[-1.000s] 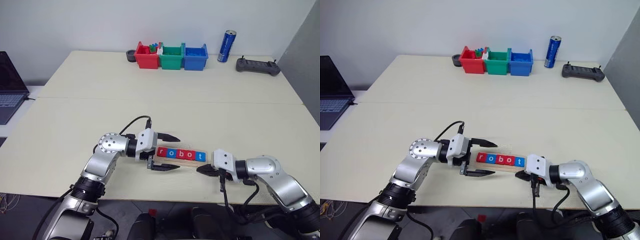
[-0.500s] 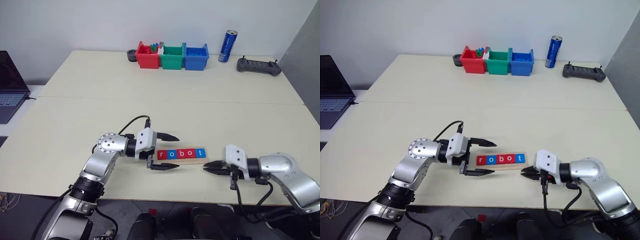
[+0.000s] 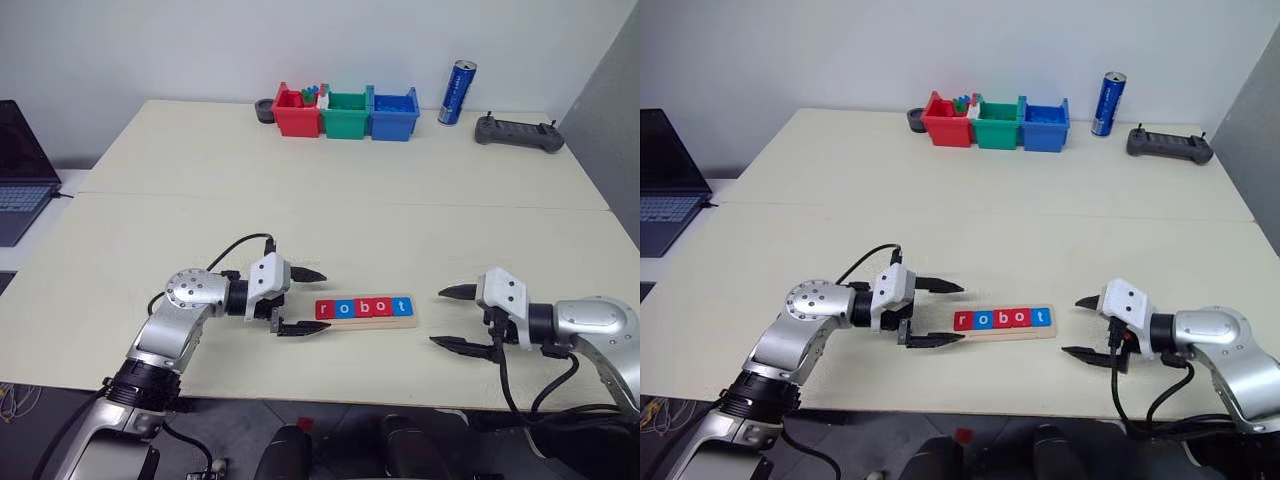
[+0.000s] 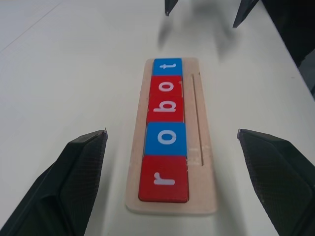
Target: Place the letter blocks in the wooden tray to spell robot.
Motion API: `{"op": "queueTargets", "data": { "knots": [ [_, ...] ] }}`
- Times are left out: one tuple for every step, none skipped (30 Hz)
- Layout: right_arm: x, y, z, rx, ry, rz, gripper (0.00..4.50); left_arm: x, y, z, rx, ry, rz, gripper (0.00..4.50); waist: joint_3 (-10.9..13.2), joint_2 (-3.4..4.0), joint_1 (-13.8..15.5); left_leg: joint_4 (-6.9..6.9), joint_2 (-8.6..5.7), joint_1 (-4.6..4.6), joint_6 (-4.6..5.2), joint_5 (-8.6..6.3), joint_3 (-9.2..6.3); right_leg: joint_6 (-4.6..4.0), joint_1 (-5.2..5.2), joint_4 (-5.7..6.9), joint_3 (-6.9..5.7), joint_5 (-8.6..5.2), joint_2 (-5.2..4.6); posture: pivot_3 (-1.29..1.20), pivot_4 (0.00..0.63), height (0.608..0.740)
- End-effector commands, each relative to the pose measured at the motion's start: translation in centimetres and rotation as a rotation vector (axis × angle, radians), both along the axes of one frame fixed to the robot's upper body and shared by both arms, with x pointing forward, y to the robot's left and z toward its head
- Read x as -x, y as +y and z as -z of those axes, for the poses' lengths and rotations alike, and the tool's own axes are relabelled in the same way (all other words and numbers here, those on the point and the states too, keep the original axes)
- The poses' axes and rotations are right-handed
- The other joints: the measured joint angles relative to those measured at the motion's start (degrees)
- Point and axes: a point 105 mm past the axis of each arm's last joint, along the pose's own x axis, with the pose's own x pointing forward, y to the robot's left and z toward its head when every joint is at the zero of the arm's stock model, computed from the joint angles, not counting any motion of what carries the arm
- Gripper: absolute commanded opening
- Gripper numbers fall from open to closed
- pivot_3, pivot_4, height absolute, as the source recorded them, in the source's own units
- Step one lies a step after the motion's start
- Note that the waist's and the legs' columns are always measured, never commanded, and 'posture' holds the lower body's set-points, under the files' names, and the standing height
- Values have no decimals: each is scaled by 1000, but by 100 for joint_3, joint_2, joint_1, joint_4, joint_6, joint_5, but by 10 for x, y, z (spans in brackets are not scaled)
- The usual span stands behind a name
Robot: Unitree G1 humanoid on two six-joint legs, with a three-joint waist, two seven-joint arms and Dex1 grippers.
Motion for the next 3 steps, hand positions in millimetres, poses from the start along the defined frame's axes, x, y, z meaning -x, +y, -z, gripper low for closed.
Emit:
{"op": "queueTargets", "data": {
  "knots": [
    [-1, -1, -6, 14, -22, -14, 4469, 4, 0, -7, -9, -41, 17, 4500, 0, 0, 0, 0, 0, 0, 0, 0, -1, 0, 0, -1, -1, 0, 0, 0, 150, 740],
    [-2, -1, -6, 14, -24, -16, 4469, 5, 0, -6, -9, -34, 23, 4500, 0, 0, -1, -1, 1, 0, 0, 0, 0, 0, -1, -1, 0, 0, 0, 0, 150, 740],
    [-3, -1, -6, 11, -30, -13, 4469, 7, 1, -6, -7, -21, 30, 4500, 0, 0, -1, -2, 1, 0, 0, 0, 1, 0, -1, -2, 0, 0, 0, 0, 150, 740]
  ]
}}
